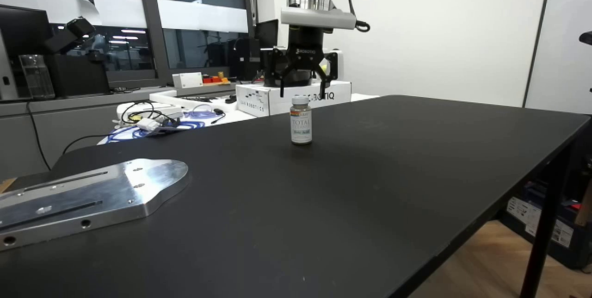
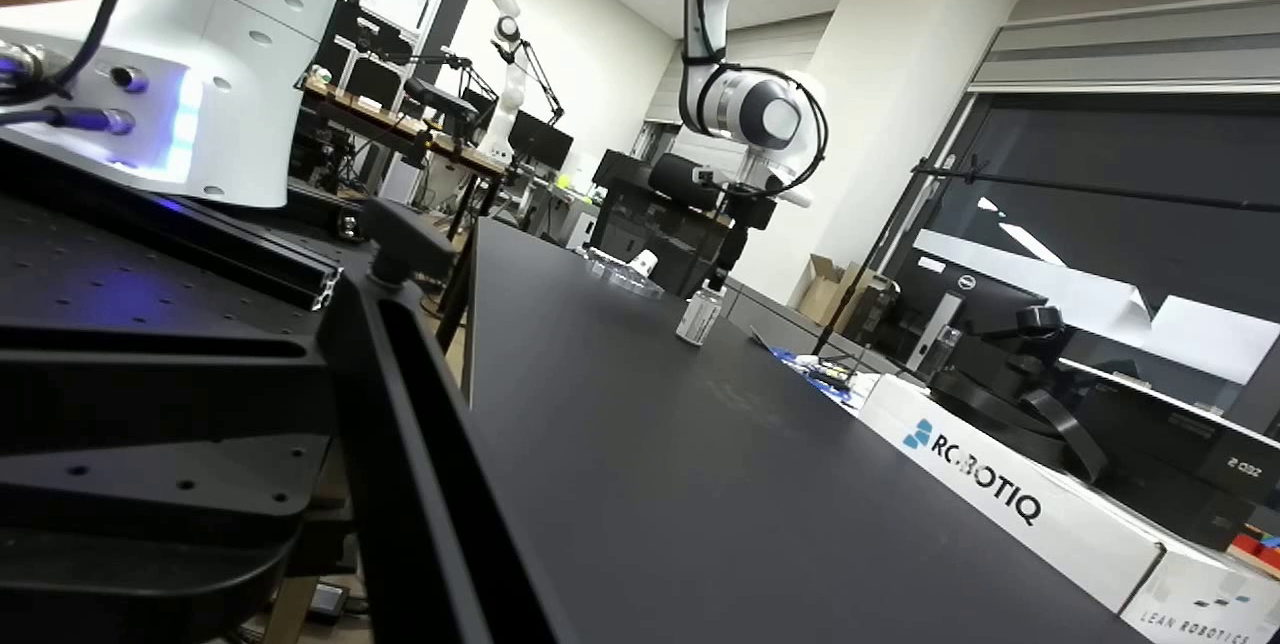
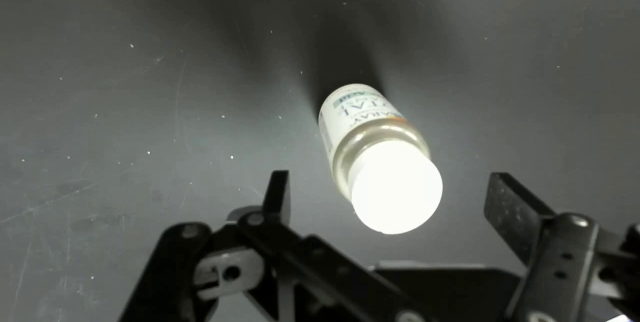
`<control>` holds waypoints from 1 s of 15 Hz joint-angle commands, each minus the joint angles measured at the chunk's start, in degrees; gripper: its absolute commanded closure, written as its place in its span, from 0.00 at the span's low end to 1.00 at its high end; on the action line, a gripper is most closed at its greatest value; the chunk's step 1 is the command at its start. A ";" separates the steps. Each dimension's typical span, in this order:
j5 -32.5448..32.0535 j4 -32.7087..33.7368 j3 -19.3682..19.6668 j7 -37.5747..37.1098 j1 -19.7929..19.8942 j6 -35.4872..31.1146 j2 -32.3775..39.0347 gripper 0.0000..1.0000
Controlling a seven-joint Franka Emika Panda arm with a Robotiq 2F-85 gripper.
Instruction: Pick the bottle and move it to the right on the table
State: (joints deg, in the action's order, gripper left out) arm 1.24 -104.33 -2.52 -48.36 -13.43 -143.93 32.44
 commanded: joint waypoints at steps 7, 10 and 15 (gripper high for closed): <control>0.95 -0.30 0.97 3.37 -0.95 -4.21 1.74 0.62; 0.93 -1.17 0.91 3.69 -1.23 -3.59 0.42 0.71; 1.10 -4.69 0.35 5.71 -1.13 -0.77 -5.37 0.72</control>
State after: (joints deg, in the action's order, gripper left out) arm 1.31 -105.06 -2.48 -44.56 -14.37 -147.04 32.81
